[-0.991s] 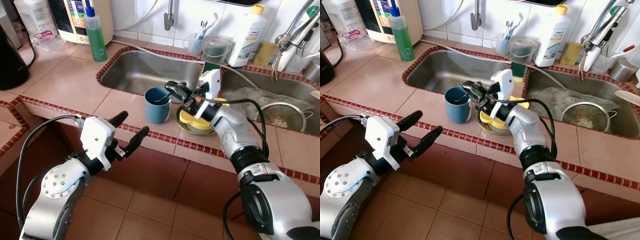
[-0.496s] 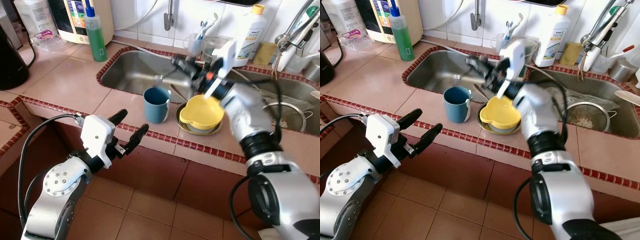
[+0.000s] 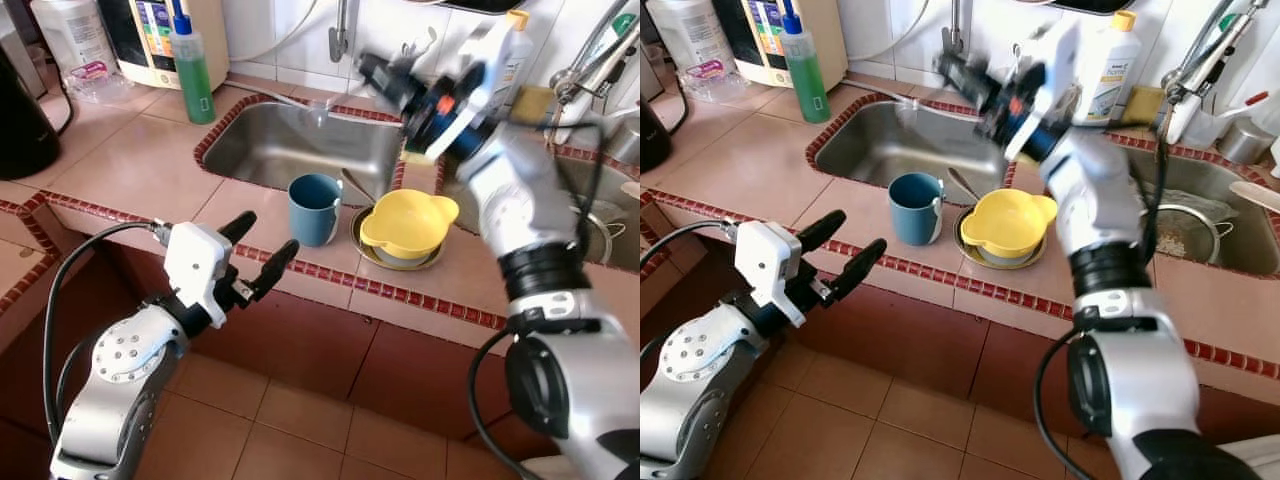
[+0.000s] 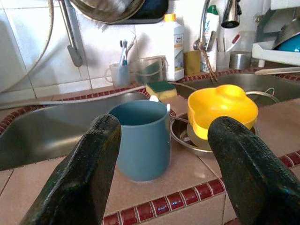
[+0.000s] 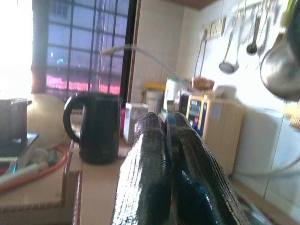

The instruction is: Kitchen organization

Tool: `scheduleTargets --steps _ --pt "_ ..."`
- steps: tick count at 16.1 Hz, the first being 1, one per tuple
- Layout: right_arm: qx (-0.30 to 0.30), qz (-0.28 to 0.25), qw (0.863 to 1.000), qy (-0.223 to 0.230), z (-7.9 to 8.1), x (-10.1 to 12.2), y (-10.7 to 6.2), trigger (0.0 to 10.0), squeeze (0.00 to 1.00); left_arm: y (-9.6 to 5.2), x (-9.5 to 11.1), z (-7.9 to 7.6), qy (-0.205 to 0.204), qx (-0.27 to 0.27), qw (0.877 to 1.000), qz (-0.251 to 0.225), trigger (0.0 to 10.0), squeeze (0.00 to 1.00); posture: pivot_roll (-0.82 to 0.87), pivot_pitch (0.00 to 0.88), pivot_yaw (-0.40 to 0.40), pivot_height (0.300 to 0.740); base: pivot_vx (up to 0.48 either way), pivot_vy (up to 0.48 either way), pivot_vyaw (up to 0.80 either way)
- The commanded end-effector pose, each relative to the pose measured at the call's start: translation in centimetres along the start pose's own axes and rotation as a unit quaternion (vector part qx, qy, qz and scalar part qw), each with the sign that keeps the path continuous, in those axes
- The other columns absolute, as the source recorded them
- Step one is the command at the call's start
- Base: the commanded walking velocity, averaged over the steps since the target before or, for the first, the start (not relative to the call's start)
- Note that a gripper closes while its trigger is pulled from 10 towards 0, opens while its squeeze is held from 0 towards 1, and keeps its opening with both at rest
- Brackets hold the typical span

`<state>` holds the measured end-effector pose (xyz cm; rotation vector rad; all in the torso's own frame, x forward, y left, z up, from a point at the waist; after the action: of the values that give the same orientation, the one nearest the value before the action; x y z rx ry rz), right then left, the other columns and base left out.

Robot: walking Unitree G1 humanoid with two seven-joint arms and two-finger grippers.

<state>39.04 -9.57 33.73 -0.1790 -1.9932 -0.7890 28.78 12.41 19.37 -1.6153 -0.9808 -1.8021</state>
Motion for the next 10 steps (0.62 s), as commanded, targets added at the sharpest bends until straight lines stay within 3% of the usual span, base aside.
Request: scheduleTargets --steps 1,7,10 --pt "-0.002 -0.036 0.999 -0.015 -0.8 2.6 0.5 10.0 0.0 0.3 0.2 0.3 0.008 0.002 1.0 -0.006 10.0 0.0 -0.11 0.042 -0.026 0.74 0.0 0.0 0.0" --pt "-0.049 -0.075 0.995 -0.032 -3.3 5.6 0.4 10.0 0.0 0.7 0.3 0.3 0.007 0.0 1.0 -0.016 10.0 0.0 -0.11 0.02 -0.031 0.74 0.0 0.0 0.0" --pt "-0.145 -0.09 0.983 -0.062 -6.2 6.9 -1.4 10.0 0.0 0.9 0.5 1.1 0.001 0.017 0.999 -0.027 10.0 0.0 -0.11 0.009 -0.035 0.74 0.0 0.0 0.0"
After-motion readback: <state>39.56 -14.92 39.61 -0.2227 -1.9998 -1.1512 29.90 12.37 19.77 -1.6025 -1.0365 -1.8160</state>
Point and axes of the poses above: a point about 5 cm out from each wrist's last joint towards the gripper, its own y axis pointing out of the wrist towards the gripper, its own x axis along the axis of the wrist's last joint, z = x × y, the point moved 3 cm from there along y, pointing out of the wrist towards the gripper, and after that the axes turned 9 degrees about -y, right-handed, at the moved point
